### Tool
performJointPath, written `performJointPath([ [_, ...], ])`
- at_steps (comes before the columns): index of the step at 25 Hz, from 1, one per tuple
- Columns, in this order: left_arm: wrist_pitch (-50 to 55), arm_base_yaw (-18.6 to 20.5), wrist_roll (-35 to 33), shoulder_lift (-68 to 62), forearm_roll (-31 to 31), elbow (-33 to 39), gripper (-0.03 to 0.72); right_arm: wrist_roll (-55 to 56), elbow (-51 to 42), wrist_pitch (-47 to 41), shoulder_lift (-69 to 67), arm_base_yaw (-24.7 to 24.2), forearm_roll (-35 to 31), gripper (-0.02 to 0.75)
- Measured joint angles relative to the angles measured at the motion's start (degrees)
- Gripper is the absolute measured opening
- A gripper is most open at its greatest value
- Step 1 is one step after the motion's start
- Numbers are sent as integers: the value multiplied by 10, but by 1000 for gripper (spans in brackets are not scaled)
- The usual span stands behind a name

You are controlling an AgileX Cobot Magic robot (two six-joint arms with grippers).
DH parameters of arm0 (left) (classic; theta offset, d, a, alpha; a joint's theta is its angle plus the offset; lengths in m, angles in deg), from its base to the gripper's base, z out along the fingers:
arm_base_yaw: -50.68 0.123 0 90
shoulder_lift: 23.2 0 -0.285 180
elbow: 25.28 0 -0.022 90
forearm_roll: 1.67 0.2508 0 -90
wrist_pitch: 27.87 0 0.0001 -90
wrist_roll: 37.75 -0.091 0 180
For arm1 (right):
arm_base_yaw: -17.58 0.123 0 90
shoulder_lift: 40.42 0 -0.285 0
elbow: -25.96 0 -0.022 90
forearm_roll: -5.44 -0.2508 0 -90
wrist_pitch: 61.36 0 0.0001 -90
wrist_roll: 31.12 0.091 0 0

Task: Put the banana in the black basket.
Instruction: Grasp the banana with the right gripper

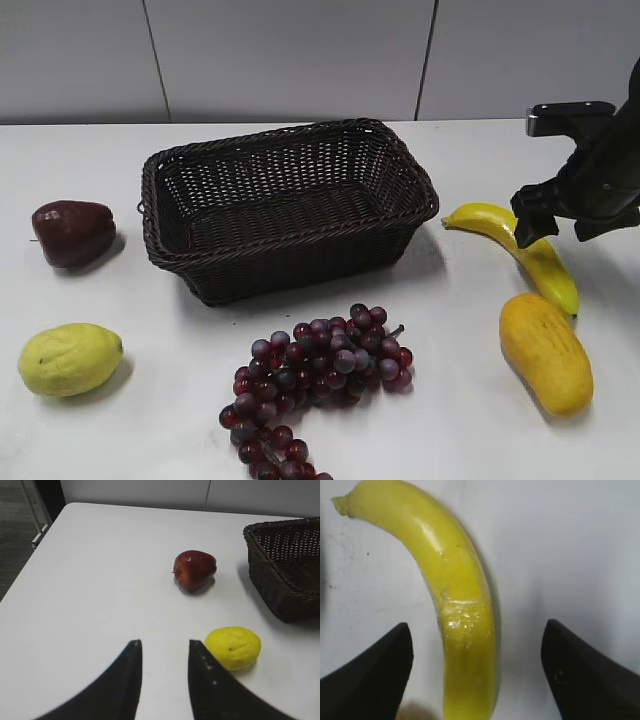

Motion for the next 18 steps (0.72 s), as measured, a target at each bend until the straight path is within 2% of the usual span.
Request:
performJointPath([
  [10,0,0,0,0,0,0,235,0,5,14,-46,0,-1,566],
  [12,0,0,0,0,0,0,235,0,5,15,-46,0,-1,512],
  [16,0,0,0,0,0,0,235,-1,5,17,-46,0,-2,334],
  [18,0,0,0,0,0,0,235,-1,5,18,-46,0,-3,332],
])
